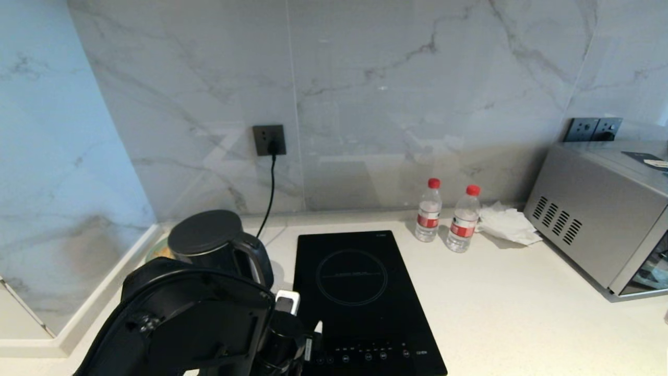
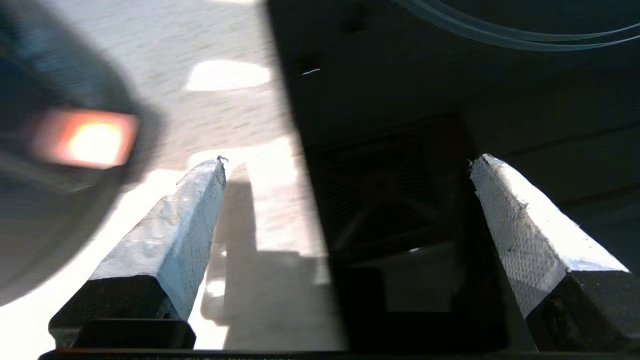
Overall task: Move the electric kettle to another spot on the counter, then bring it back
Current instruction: Finish boiling water
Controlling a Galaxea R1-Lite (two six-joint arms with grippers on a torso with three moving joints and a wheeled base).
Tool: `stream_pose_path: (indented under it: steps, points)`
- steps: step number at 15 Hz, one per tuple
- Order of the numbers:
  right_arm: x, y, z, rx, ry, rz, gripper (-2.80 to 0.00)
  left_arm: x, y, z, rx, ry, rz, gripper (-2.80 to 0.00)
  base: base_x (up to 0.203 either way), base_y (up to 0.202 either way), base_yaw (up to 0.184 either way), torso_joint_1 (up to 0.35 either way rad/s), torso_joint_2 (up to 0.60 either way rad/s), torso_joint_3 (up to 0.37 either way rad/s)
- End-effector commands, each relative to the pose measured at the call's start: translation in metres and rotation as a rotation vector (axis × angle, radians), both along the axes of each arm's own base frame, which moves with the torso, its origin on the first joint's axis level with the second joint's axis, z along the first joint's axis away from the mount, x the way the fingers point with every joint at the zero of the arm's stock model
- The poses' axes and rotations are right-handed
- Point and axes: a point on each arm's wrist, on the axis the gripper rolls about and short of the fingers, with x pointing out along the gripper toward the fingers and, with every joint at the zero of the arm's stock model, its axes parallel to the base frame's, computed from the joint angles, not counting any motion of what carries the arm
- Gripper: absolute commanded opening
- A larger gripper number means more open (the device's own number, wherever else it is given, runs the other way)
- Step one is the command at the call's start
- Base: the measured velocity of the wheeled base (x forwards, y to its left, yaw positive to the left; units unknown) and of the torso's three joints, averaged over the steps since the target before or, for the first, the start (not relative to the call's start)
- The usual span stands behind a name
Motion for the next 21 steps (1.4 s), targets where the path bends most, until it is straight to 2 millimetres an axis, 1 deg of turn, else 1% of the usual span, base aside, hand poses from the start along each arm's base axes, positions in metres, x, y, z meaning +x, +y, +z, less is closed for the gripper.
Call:
stream_pose_path:
  steps: [1,4,7,15,16,18,19,21]
  points:
    - [0.000,0.000,0.000,0.000,-0.001,0.000,-2.80,0.002,0.010,0.002,0.008,-0.003,0.026,0.00,0.000,0.000,0.000,0.000,0.00,0.000]
    - [0.000,0.000,0.000,0.000,-0.001,0.001,-2.80,0.006,0.012,0.007,-0.005,-0.018,0.040,0.00,0.000,0.000,0.000,0.000,0.00,0.000]
    - [0.000,0.000,0.000,0.000,-0.001,0.000,-2.80,0.017,0.014,0.009,-0.019,-0.050,0.076,0.00,0.000,0.000,0.000,0.000,0.00,0.000]
    - [0.000,0.000,0.000,0.000,-0.001,0.000,-2.80,0.012,0.016,0.009,-0.016,-0.047,0.072,0.00,0.000,0.000,0.000,0.000,0.00,0.000]
    - [0.000,0.000,0.000,0.000,-0.001,0.000,-2.80,0.006,0.019,0.006,0.007,-0.025,0.065,0.00,0.000,0.000,0.000,0.000,0.00,0.000]
    - [0.000,0.000,0.000,0.000,-0.001,0.000,-2.80,-0.015,0.023,-0.011,0.099,0.046,0.019,0.00,0.000,0.000,0.000,0.000,0.00,0.000]
    - [0.000,0.000,0.000,0.000,-0.001,0.000,-2.80,-0.022,0.022,-0.013,0.115,0.060,0.001,0.00,0.000,0.000,0.000,0.000,0.00,0.000]
    - [0.000,0.000,0.000,0.000,-0.001,0.000,-2.80,-0.033,0.016,-0.009,0.131,0.058,-0.027,0.00,0.000,0.000,0.000,0.000,0.00,0.000]
